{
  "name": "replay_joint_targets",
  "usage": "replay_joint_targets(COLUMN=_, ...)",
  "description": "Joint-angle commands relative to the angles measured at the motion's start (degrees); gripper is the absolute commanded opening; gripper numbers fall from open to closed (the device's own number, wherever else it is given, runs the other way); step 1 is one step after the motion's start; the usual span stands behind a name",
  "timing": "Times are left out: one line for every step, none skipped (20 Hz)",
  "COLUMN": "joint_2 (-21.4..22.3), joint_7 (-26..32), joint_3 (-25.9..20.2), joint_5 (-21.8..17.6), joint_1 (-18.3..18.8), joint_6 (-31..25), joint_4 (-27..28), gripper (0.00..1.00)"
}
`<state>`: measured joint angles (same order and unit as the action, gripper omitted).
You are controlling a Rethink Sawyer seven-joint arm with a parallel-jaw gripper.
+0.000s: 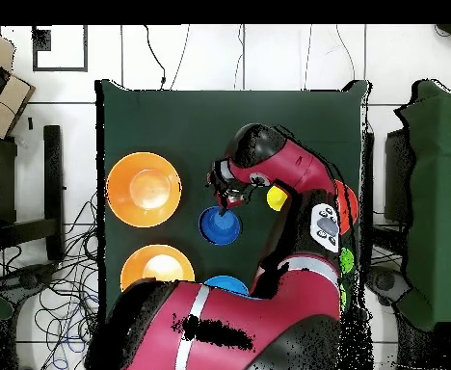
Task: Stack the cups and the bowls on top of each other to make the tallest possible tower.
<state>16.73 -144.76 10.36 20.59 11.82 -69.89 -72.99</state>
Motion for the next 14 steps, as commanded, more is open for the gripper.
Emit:
replay_joint_targets(joint_2=0.7, joint_7=-7.2, joint_3=-3.3, joint_5=0.6, joint_1=-0.3, joint_6=-0.6, joint_4=-2.1, gripper=1.00)
replay_joint_targets(joint_2=0.9, joint_7=-7.2, joint_3=-3.3, joint_5=0.6, joint_1=-0.3, joint_6=-0.8, joint_4=-2.1, gripper=1.00)
replay_joint_targets(joint_2=1.0, joint_7=-7.2, joint_3=-3.3, joint_5=0.7, joint_1=-0.2, joint_6=-1.2, joint_4=-2.0, gripper=1.00)
replay_joint_targets(joint_2=1.2, joint_7=-7.3, joint_3=-3.3, joint_5=0.6, joint_1=-0.1, joint_6=-1.8, joint_4=-1.9, gripper=1.00)
replay_joint_targets(joint_2=1.1, joint_7=-7.3, joint_3=-3.3, joint_5=0.5, joint_1=0.0, joint_6=-2.4, joint_4=-1.4, gripper=1.00)
replay_joint_targets(joint_2=1.3, joint_7=-7.4, joint_3=-3.2, joint_5=0.4, joint_1=0.0, joint_6=-3.1, joint_4=-1.2, gripper=1.00)
replay_joint_targets(joint_2=2.1, joint_7=-7.6, joint_3=-3.1, joint_5=0.5, joint_1=-0.1, joint_6=-4.0, joint_4=-1.3, gripper=1.00)
replay_joint_targets(joint_2=2.3, joint_7=-7.7, joint_3=-3.1, joint_5=0.4, joint_1=-0.1, joint_6=-4.5, joint_4=-1.2, gripper=1.00)
replay_joint_targets(joint_2=2.5, joint_7=-7.7, joint_3=-3.0, joint_5=0.3, joint_1=0.0, joint_6=-4.9, joint_4=-1.0, gripper=1.00)
replay_joint_targets(joint_2=2.7, joint_7=-7.7, joint_3=-2.9, joint_5=0.2, joint_1=0.1, joint_6=-5.3, joint_4=-0.9, gripper=1.00)
replay_joint_targets(joint_2=2.8, joint_7=-7.8, joint_3=-2.9, joint_5=0.2, joint_1=0.1, joint_6=-5.8, joint_4=-0.7, gripper=1.00)
replay_joint_targets(joint_2=3.0, joint_7=-7.8, joint_3=-2.9, joint_5=0.2, joint_1=0.1, joint_6=-6.2, joint_4=-0.6, gripper=1.00)
replay_joint_targets(joint_2=3.3, joint_7=-8.0, joint_3=-2.8, joint_5=0.1, joint_1=0.1, joint_6=-6.8, joint_4=-0.4, gripper=1.00)
replay_joint_targets(joint_2=3.5, joint_7=-8.1, joint_3=-2.8, joint_5=0.1, joint_1=0.1, joint_6=-7.3, joint_4=-0.2, gripper=1.00)
